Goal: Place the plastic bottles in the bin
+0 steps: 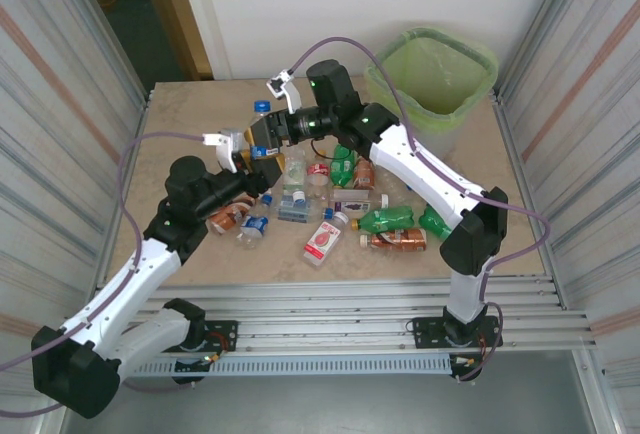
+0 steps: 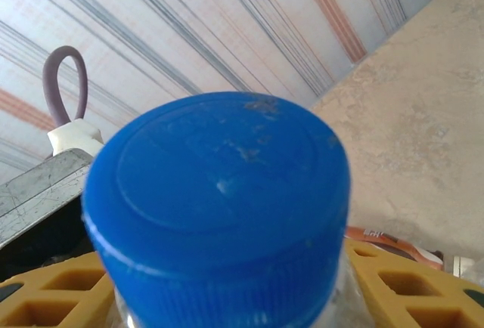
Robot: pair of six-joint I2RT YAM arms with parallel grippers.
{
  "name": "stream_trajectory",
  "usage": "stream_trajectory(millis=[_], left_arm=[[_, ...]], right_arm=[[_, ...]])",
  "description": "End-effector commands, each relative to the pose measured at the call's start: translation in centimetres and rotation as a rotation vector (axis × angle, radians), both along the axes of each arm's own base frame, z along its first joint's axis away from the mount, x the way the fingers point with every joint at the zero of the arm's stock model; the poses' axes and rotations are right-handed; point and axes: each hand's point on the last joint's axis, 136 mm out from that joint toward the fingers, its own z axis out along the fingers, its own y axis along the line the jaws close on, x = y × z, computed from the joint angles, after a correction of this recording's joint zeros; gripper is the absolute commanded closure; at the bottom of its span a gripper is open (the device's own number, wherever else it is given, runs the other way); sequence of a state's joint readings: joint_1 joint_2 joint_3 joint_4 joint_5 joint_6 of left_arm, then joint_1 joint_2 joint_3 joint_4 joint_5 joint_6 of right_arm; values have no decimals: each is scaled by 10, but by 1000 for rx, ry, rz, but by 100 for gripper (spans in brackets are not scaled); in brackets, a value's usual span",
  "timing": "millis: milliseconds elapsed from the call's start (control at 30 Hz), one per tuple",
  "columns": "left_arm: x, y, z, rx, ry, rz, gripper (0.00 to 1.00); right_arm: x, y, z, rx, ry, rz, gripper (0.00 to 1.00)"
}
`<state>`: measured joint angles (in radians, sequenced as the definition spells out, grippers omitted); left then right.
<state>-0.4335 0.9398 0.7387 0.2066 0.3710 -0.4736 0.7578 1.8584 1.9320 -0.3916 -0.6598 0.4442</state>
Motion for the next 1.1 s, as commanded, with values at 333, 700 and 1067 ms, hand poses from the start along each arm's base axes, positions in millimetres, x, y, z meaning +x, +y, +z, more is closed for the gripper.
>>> stream_trajectory(millis=[333, 700, 1067], left_arm=[[-8, 13, 16, 31, -75, 56, 1], [-19, 34, -9, 85, -45, 138, 1], [-19, 46, -17, 101, -37, 200, 1]], right_arm=[[20, -39, 34, -6, -93, -129, 81], [57, -136, 96, -6, -260, -398, 81], [122, -266, 113, -91, -310, -745, 81]])
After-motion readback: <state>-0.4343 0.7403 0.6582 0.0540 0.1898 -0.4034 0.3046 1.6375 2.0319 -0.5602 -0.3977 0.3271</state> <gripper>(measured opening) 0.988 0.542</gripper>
